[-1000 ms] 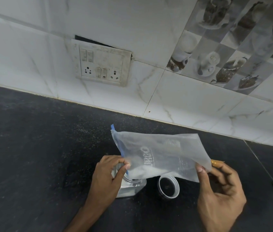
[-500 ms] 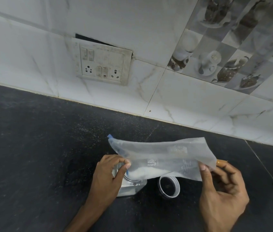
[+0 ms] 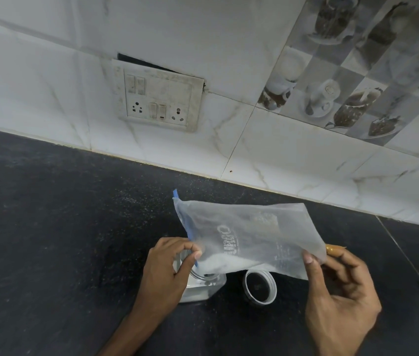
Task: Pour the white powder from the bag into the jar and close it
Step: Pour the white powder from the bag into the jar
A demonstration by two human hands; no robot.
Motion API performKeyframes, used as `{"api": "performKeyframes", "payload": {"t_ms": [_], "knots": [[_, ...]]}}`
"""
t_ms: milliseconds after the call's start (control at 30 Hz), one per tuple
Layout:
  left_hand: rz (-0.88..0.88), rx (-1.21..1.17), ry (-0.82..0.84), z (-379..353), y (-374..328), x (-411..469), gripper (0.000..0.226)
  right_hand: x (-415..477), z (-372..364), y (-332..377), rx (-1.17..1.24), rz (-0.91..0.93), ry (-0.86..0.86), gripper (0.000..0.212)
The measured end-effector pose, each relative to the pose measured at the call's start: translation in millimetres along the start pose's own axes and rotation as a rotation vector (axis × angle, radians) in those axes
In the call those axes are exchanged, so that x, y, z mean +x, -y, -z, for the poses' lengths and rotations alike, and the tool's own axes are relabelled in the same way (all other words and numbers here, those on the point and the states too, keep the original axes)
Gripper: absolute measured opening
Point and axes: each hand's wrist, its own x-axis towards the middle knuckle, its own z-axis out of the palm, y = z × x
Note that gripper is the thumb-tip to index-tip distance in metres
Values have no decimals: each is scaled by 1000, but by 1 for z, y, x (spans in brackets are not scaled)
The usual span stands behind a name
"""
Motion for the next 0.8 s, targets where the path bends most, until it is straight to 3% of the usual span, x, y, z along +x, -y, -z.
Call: {"api": "performKeyframes", "payload": {"t_ms": [800], "knots": [[-12, 11, -3, 1, -1, 0, 10, -1, -2, -2, 48, -24, -39, 29]]}}
